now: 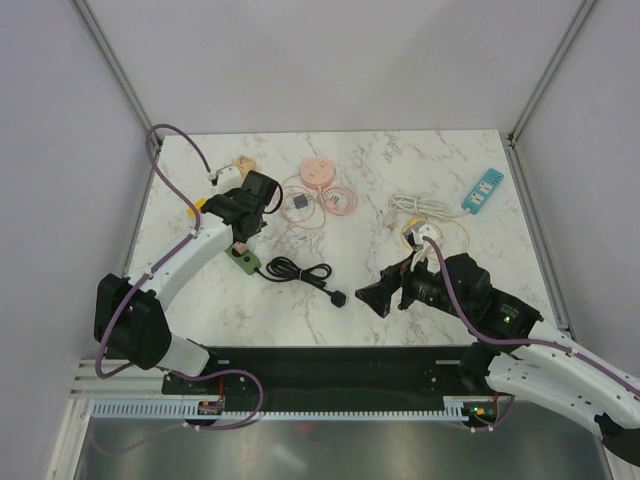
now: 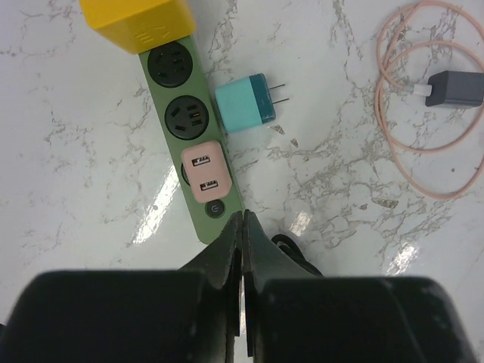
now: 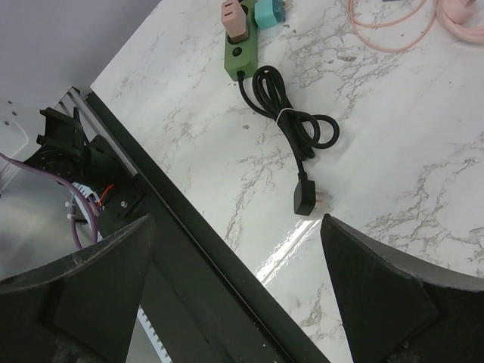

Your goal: Insert the plug

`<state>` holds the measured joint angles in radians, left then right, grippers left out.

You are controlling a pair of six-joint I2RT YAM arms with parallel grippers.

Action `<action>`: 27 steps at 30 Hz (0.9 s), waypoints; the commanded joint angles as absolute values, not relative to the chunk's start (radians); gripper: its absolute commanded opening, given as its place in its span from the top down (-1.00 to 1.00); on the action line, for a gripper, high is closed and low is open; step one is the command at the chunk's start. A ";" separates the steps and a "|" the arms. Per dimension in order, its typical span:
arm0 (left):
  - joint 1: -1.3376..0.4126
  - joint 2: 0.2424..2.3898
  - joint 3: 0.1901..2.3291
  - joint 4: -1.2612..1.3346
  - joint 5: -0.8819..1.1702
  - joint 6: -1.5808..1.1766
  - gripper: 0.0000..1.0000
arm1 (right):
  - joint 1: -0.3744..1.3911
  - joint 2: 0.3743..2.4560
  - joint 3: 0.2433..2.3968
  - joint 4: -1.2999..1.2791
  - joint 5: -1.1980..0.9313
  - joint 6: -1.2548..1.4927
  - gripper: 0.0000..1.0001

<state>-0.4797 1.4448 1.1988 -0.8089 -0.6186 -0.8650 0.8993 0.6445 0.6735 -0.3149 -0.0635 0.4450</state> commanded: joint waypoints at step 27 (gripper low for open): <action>-0.420 1.566 1.164 -0.752 -0.680 -0.756 0.96 | 0.899 0.781 0.762 -0.305 -0.006 0.494 -0.96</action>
